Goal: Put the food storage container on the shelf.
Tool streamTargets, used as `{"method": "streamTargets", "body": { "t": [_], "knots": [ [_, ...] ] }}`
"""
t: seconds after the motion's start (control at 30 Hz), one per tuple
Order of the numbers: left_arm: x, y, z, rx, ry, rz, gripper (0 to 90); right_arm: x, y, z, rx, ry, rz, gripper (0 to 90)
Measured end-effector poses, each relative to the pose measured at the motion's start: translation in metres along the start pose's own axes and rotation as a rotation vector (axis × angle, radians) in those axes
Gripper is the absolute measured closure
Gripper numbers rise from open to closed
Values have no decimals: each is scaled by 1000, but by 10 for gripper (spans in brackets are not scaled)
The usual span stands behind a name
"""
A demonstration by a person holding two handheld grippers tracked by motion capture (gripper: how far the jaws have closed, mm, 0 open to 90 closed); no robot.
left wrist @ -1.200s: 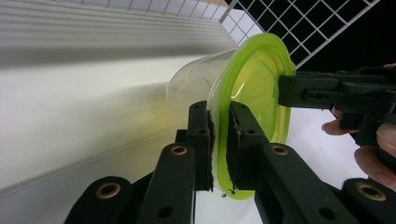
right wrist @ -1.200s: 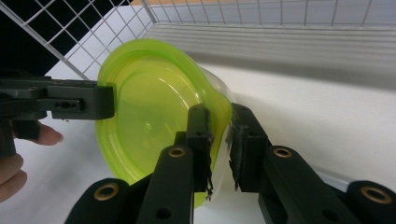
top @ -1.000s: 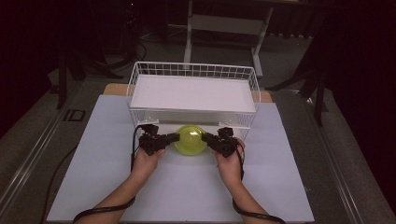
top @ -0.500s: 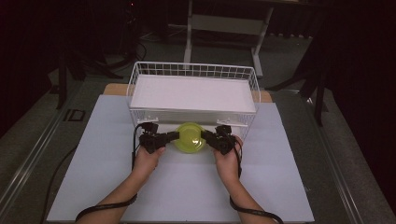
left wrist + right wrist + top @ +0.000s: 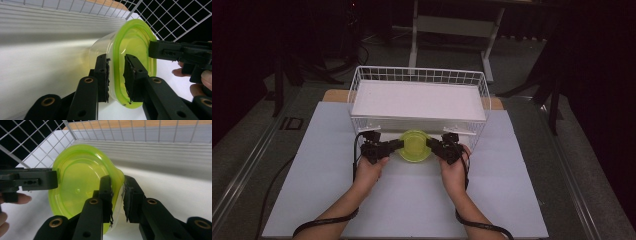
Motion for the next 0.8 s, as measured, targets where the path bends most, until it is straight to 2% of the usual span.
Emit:
{"method": "streamTargets", "body": {
  "t": [0.13,0.23,0.3,0.33,0.4,0.53,0.8],
  "knots": [
    [-4,2,-1,-4,7,2,717,-2,2,-4,-17,-12,-12,767],
    [-6,3,-1,-7,13,-8,702,-4,3,-8,-5,-38,-26,753],
    [-7,3,0,-10,16,-11,694,-5,2,-10,-10,-52,-30,713],
    [-8,3,1,-10,24,-20,687,-6,2,-12,-9,-60,-34,698],
    [-9,4,0,3,11,-38,665,-7,2,-14,-8,-71,-43,686],
    [-8,5,0,-6,17,-51,627,-8,2,-17,-21,-72,-58,652],
    [-3,5,-5,-11,-8,-63,590,0,9,-15,23,-90,-95,583]
  ]
}}
Point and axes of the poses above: each handheld gripper's, and its own axes: x roughly backward along the jaws, y roughly out of its top, z roughly to its left, the point moved 10 cm from there along -x, roughly forward along the jaws, and after that the axes turned 9 degrees about x, right-handed, at the moved point
